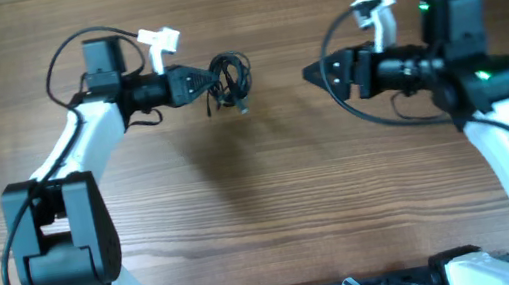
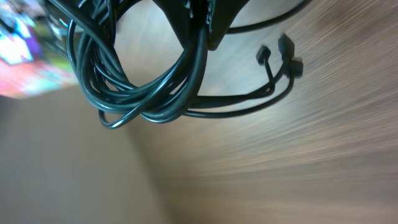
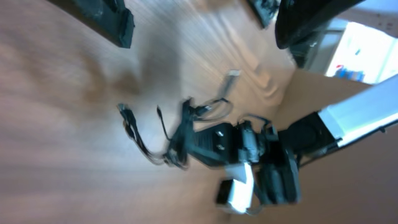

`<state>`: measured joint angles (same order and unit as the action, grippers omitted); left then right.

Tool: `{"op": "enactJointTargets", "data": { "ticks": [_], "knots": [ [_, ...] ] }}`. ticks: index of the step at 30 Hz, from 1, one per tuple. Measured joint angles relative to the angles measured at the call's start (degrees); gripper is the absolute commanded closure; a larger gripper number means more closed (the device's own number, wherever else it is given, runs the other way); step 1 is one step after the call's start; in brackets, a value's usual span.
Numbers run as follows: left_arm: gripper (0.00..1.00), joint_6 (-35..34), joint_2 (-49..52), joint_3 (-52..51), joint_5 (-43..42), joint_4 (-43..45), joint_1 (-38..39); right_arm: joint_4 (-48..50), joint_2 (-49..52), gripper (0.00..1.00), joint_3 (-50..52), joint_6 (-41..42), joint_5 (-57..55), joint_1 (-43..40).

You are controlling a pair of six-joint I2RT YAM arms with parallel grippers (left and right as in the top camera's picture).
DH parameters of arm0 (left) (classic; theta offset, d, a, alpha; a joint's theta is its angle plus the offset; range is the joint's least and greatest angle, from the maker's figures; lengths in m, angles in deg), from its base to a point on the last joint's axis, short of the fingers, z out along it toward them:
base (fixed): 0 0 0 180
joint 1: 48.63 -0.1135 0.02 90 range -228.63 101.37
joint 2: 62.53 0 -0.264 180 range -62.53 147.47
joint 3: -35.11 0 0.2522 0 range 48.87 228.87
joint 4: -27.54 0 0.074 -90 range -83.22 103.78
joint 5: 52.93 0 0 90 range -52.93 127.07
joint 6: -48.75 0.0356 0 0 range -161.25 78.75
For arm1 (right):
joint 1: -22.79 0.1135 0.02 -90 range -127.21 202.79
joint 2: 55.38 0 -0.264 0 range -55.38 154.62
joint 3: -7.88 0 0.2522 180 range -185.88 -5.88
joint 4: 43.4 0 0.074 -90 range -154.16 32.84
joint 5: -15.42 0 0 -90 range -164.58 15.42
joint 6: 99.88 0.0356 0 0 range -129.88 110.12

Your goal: Untangle cables

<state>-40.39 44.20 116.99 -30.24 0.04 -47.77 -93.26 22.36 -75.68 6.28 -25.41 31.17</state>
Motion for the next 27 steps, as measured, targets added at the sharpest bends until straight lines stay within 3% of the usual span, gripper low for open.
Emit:
{"op": "enactJointTargets", "data": {
  "ticks": [3,8,14,20,23,27],
  "knots": [
    [0.96,3.15,-0.04,-0.02,-11.58,3.43,-1.73,4.79,5.14,0.37,0.00,3.58,3.37,2.47],
    [0.96,4.46,-0.04,0.00,-18.38,3.76,-1.60,17.22,9.92,0.46,-0.07,11.54,7.61,7.52],
    [0.96,4.72,-0.04,0.00,-20.63,3.76,-1.11,27.39,12.28,0.60,-0.11,19.98,8.39,13.84],
    [0.96,4.90,-0.04,0.00,-21.11,3.76,-0.83,28.06,12.31,0.61,-0.11,23.43,2.62,15.08],
    [0.96,4.90,-0.04,-0.02,-21.07,3.85,-0.37,28.24,12.39,0.76,-0.11,25.11,0.17,15.10],
    [0.96,4.92,-0.04,-0.02,-21.03,4.15,-0.11,29.05,13.09,0.81,-0.11,26.51,-0.90,15.10]
  ]
}}
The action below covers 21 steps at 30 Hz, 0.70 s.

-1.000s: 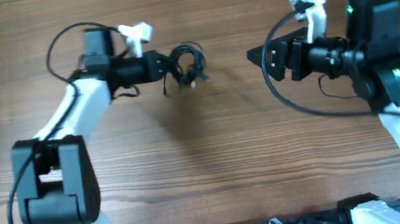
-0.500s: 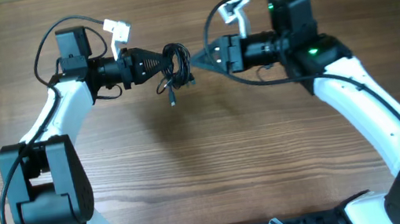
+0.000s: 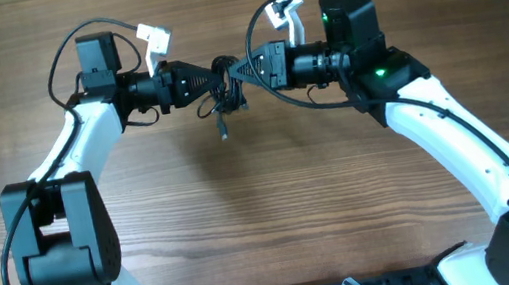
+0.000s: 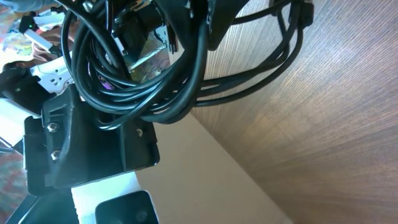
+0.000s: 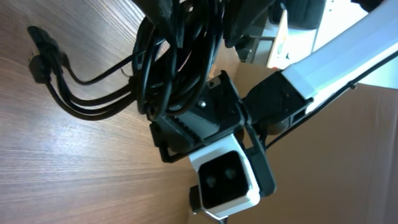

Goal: Untangle cables
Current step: 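Grasp the cable bundle with the right gripper beside the left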

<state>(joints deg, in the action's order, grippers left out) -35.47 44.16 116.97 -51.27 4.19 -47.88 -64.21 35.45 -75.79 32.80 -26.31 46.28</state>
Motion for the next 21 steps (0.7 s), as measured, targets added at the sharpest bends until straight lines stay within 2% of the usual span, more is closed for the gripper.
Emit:
{"op": "enactJointTargets", "data": {
  "ticks": [6,8,9,10,13,14,16,18,20,21],
  "knots": [
    [0.96,0.17,0.00,0.02,0.39,0.11,0.00,0.22,0.11,0.80,0.00,0.70,-0.33,0.02],
    [0.96,0.22,0.00,0.02,0.39,0.68,0.00,0.17,0.11,0.75,0.00,0.83,-0.37,0.13],
    [0.96,0.24,0.00,0.02,0.39,1.09,0.00,0.09,0.11,0.82,0.00,0.94,-0.55,0.39],
    [0.96,0.33,0.00,0.00,0.37,1.42,0.00,0.07,0.11,0.95,0.00,0.92,-0.72,0.68],
    [0.95,0.66,0.00,0.00,0.42,3.17,0.04,0.00,0.11,0.96,0.00,1.05,-0.96,1.62],
    [0.88,0.85,0.00,0.00,0.61,3.93,0.04,0.02,0.11,0.96,0.00,1.07,-1.07,1.81],
    [0.54,1.11,0.00,0.00,1.07,4.63,0.07,0.02,0.11,0.96,0.00,1.05,-1.42,1.88],
    [0.26,1.16,-0.02,0.02,3.04,5.05,0.20,-0.20,0.42,0.96,0.00,1.05,-1.66,1.97],
    [0.18,1.31,-0.02,0.02,5.53,5.14,0.39,-0.20,0.85,0.96,0.00,1.05,-1.68,2.08],
    [0.18,1.14,-0.02,0.02,6.97,5.05,0.48,-0.28,1.01,0.96,0.00,1.05,-1.88,2.14]
  ]
}}
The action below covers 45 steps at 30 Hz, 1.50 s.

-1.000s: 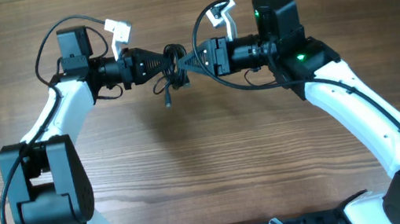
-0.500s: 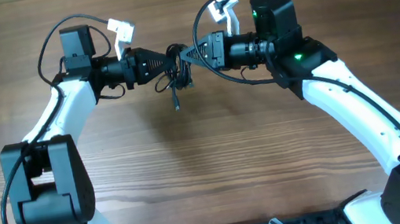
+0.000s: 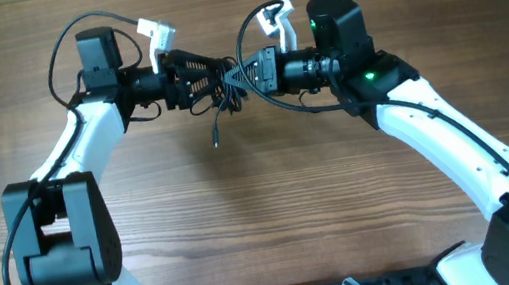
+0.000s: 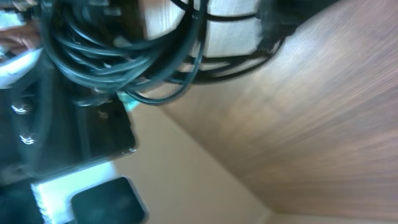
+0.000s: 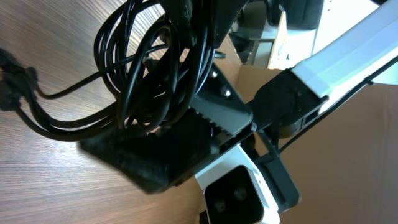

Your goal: Untangle cables

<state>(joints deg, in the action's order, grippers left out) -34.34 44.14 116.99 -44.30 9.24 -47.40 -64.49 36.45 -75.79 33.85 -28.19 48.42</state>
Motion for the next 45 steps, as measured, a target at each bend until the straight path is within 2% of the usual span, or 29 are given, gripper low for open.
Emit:
{"op": "enactJointTargets", "data": {
  "ticks": [3,7,10,13,18,20,22,27,36,40,42,45],
  "knots": [
    [0.20,-0.37,0.00,-0.02,7.17,-0.04,-0.04,-0.76,0.07,0.96,0.00,-0.22,-2.21,0.00],
    [0.26,-3.87,0.00,-0.02,12.55,2.10,-0.63,-4.33,0.07,0.96,0.00,-2.69,-6.03,0.00],
    [0.27,-11.80,0.00,-0.11,14.49,7.78,-2.23,-5.49,0.07,0.96,0.00,-5.35,-7.65,0.11],
    [0.27,-24.50,-0.02,-0.11,15.63,13.09,-3.74,-5.86,0.07,0.96,0.00,-11.98,-9.81,0.11],
    [0.26,-42.12,-0.04,-0.11,15.96,13.29,-2.49,-6.95,0.07,0.96,0.00,-20.48,-10.75,0.11],
    [0.18,-48.28,-0.07,-0.11,15.85,12.90,-1.62,-7.87,0.07,0.96,0.00,-24.00,-10.97,0.11],
    [0.16,-51.80,-0.09,-0.11,15.54,11.26,-0.79,-7.93,0.07,0.96,0.00,-26.49,-11.13,0.11],
    [0.19,-56.24,-0.09,-0.11,15.47,6.43,2.54,-7.93,0.07,0.96,0.00,-31.12,-11.56,0.11],
    [0.21,-61.35,-0.09,-0.11,15.61,6.16,5.07,-13.60,0.07,0.96,0.00,-43.15,-16.61,0.22],
    [0.12,-62.25,-0.09,-0.09,17.22,4.90,5.55,-13.86,0.07,0.96,0.00,-46.03,-22.21,0.22],
    [0.02,-62.53,-0.09,-0.11,19.56,2.10,6.62,-13.97,0.07,0.96,0.00,-46.66,-24.83,0.22],
    [0.00,-62.95,-0.09,-0.11,24.37,-1.57,8.50,-14.14,0.13,0.96,0.00,-47.06,-28.68,0.20]
  ]
}}
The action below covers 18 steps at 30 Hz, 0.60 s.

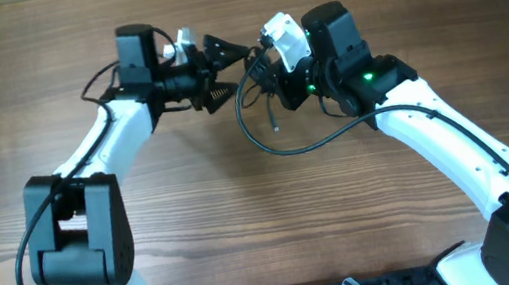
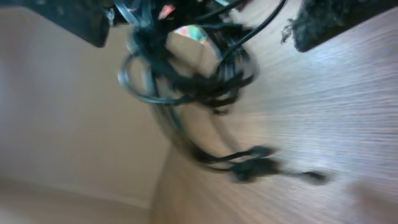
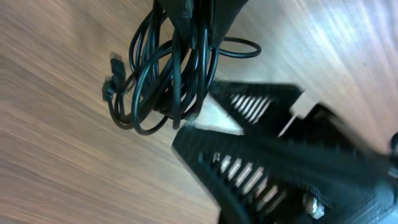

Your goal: Untangle cables

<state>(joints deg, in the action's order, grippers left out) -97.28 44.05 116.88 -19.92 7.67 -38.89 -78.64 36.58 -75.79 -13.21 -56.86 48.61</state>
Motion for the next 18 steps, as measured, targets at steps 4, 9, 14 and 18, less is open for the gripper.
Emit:
{"op": "enactJointTargets", "data": {
  "ticks": [4,9,14,18],
  "knots": [
    [0.00,-0.07,0.00,0.00,5.38,-0.52,1.01,-0.74,1.20,0.96,0.00,-0.70,-2.82,0.00],
    [0.01,-0.57,-0.35,0.00,7.74,2.03,1.62,-0.79,2.56,0.96,0.00,-1.40,-1.36,0.02],
    [0.16,-1.46,-1.40,0.00,8.83,4.02,3.96,-0.81,2.64,0.96,0.00,-1.51,-0.83,1.46],
    [0.40,-1.75,-1.42,0.00,9.35,3.96,5.86,-0.59,2.64,0.96,0.00,-1.53,-0.79,3.21]
  ]
}}
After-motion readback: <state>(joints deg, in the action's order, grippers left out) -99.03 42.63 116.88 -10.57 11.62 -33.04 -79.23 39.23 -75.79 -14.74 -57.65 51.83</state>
